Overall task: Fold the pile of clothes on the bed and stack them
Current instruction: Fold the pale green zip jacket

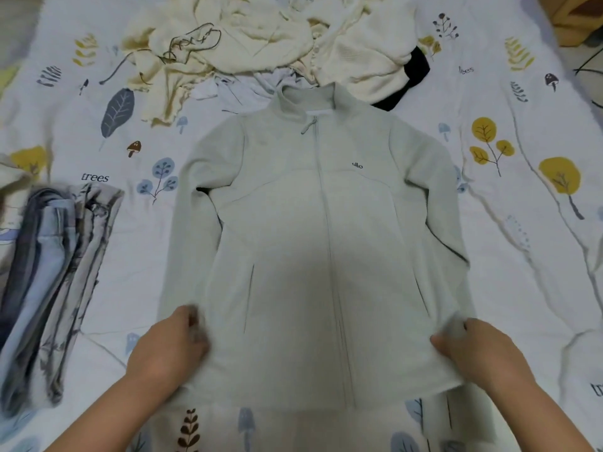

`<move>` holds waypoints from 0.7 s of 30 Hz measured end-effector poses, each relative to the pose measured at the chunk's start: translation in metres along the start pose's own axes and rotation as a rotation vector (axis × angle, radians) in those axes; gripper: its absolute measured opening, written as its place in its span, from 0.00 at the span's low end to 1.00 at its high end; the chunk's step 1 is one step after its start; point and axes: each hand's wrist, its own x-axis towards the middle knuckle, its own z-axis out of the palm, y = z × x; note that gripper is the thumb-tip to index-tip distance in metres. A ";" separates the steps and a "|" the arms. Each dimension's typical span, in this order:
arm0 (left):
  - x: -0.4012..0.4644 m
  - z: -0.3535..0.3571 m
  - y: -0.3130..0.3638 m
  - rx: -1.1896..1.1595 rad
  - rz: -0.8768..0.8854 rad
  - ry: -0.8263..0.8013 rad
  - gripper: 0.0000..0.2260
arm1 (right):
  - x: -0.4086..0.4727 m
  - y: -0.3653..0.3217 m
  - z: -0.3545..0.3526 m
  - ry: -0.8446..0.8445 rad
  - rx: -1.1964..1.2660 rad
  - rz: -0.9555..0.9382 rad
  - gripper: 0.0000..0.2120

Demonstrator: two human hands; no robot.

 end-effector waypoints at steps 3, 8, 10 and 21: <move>-0.003 -0.002 0.011 0.178 0.102 0.103 0.04 | -0.007 -0.018 0.005 0.228 -0.331 -0.035 0.18; 0.017 0.015 0.049 0.099 0.474 0.306 0.22 | -0.017 -0.093 0.049 0.333 -0.231 -0.585 0.31; 0.028 0.027 0.058 0.136 0.506 0.223 0.29 | -0.015 -0.121 0.070 0.260 -0.250 -0.708 0.33; 0.069 0.004 0.021 -0.046 0.149 0.472 0.20 | 0.007 -0.153 0.082 0.382 -0.215 -0.873 0.17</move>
